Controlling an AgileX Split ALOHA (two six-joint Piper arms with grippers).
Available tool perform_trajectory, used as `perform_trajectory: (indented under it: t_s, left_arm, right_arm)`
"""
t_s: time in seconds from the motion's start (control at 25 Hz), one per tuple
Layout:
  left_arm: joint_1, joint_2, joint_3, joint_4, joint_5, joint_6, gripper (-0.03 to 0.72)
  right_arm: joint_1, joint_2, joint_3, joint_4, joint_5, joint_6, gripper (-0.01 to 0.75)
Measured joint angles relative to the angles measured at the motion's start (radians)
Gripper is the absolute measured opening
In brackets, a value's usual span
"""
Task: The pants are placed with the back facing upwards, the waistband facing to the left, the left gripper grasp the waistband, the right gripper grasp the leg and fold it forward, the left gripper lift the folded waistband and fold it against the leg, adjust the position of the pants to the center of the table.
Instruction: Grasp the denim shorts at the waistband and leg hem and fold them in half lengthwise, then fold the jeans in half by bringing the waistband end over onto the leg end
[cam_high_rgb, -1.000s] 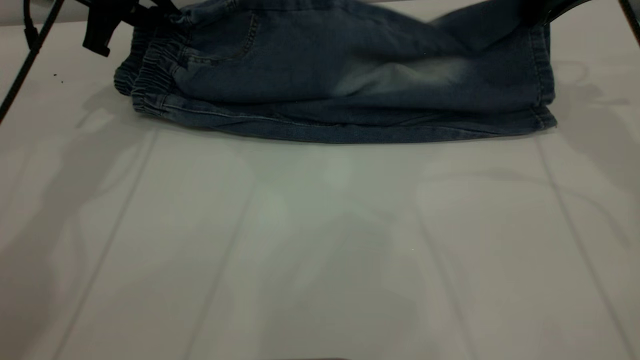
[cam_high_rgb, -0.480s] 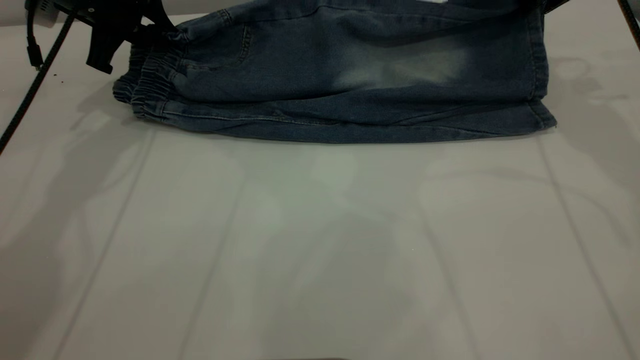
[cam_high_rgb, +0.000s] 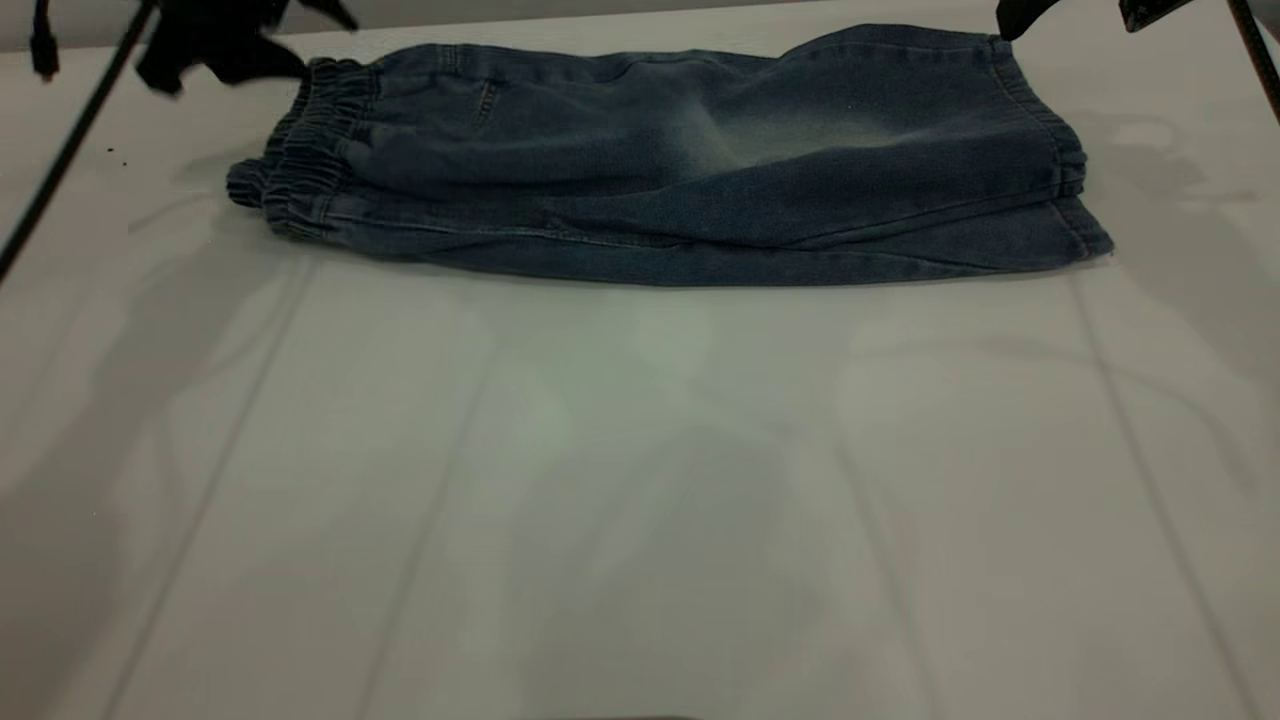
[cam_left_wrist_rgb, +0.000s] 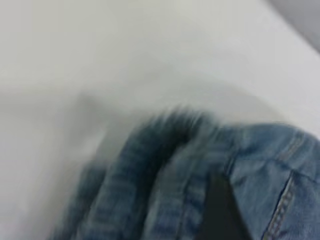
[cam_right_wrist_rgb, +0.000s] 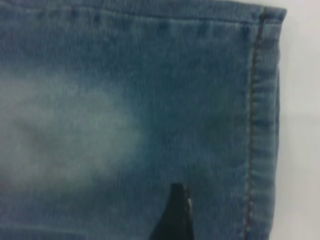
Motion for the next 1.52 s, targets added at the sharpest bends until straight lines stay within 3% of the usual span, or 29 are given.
perform_trajectory:
  t_s: [0.12, 0.24, 0.48, 0.64, 0.88, 1.12, 1.32, 1.52]
  left_arm:
    - [0.001, -0.021, -0.040, 0.000, 0.040, 0.226, 0.482]
    - [0.015, -0.050, -0.065, 0.001, 0.161, 0.366, 0.501]
    - [0.104, -0.061, -0.067, 0.042, 0.409, 0.394, 0.501]
    - [0.173, -0.061, -0.067, 0.154, 0.494, 0.320, 0.501]
    - [0.187, -0.058, -0.067, 0.366, 0.519, 0.217, 0.501]
    - [0.187, 0.002, -0.067, 0.401, 0.465, 0.177, 0.502]
    - [0.186, 0.076, -0.067, 0.331, 0.429, 0.184, 0.502]
    - [0.172, 0.131, -0.067, 0.141, 0.399, 0.263, 0.502]
  right_arm:
    - [0.016, 0.000, -0.022, 0.000, 0.043, -0.018, 0.602]
    - [0.065, 0.000, -0.041, 0.000, 0.086, -0.033, 0.596]
    - [0.198, 0.000, -0.049, 0.002, 0.122, -0.040, 0.593]
    - [0.278, 0.000, -0.050, 0.004, 0.093, -0.040, 0.593]
    - [0.343, 0.000, -0.050, 0.066, -0.028, -0.040, 0.593]
    - [0.388, 0.000, -0.050, 0.086, -0.141, -0.040, 0.593]
    - [0.400, 0.011, -0.050, 0.090, -0.196, -0.040, 0.586]
    - [0.405, 0.051, -0.050, 0.090, -0.240, -0.040, 0.584]
